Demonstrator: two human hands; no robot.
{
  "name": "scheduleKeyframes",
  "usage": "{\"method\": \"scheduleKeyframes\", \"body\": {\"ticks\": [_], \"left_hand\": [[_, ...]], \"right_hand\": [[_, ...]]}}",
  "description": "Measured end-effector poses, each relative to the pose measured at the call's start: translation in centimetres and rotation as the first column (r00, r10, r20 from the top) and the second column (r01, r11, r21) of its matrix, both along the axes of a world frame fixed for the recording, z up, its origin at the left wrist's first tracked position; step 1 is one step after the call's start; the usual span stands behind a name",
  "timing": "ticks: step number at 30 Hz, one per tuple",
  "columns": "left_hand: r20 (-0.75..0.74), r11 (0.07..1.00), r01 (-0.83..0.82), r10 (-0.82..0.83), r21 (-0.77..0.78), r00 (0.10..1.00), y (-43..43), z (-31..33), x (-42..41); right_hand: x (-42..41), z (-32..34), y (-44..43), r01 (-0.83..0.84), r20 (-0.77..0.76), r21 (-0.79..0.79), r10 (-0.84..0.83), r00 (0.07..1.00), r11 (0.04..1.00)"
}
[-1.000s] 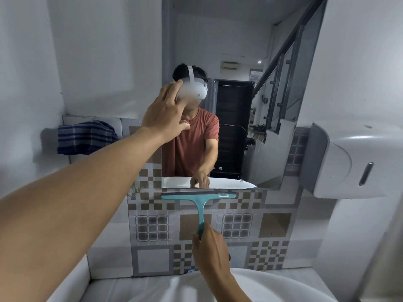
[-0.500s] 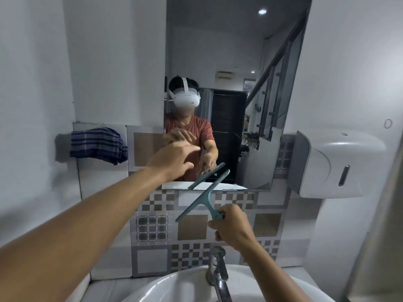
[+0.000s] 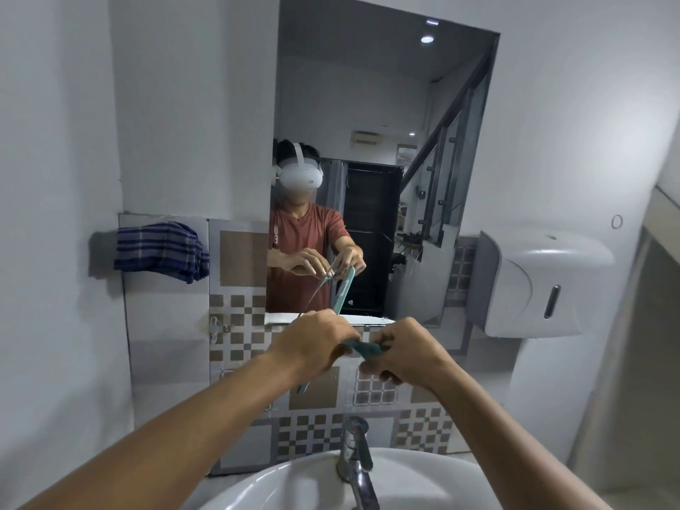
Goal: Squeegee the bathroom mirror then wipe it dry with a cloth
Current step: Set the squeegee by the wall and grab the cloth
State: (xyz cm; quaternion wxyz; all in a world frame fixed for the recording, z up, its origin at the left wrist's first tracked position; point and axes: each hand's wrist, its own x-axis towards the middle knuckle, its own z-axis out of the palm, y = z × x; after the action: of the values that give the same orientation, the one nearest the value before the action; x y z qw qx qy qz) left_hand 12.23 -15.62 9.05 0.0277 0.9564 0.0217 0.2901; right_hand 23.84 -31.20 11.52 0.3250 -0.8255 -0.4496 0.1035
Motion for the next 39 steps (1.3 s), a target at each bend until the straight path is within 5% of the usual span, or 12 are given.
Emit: {"method": "scheduleKeyframes", "body": {"ticks": [7, 12, 17, 22, 32, 39], "left_hand": [[0.02, 0.992, -0.123, 0.123, -0.001, 0.992, 0.1, 0.4, -1.0], [0.048, 0.971, -0.224, 0.229, -0.087, 0.972, 0.5, -0.2, -2.2], [0.016, 0.908, -0.244, 0.266, -0.341, 0.964, 1.3, -0.8, -4.4], [0.05, 0.787, -0.212, 0.294, -0.579, 0.954, 2.4, -1.3, -6.9], [0.196, 0.706, -0.17, 0.405, -0.688, 0.893, 5.5, -2.3, -11.0], [0.269, 0.691, -0.13, 0.438, -0.711, 0.858, 6.8, -3.0, -12.6]], "right_hand": [[-0.4, 3.1, -0.3, -0.144, -0.183, -0.011, 0.14, 0.973, 0.989], [-1.0, 4.2, 0.2, -0.107, -0.353, 0.217, 0.18, 0.918, 0.97], [-2.7, 3.1, 2.9, -0.023, -0.326, 0.411, 0.17, 0.93, 0.911], [-4.5, 1.7, 6.4, -0.114, -0.251, 0.487, 0.264, 0.931, 0.866], [-7.5, -0.3, 12.4, -0.355, -0.092, 0.455, 0.439, 0.894, 0.817], [-8.5, -2.5, 15.7, -0.291, -0.187, 0.468, 0.416, 0.89, 0.834]]}}
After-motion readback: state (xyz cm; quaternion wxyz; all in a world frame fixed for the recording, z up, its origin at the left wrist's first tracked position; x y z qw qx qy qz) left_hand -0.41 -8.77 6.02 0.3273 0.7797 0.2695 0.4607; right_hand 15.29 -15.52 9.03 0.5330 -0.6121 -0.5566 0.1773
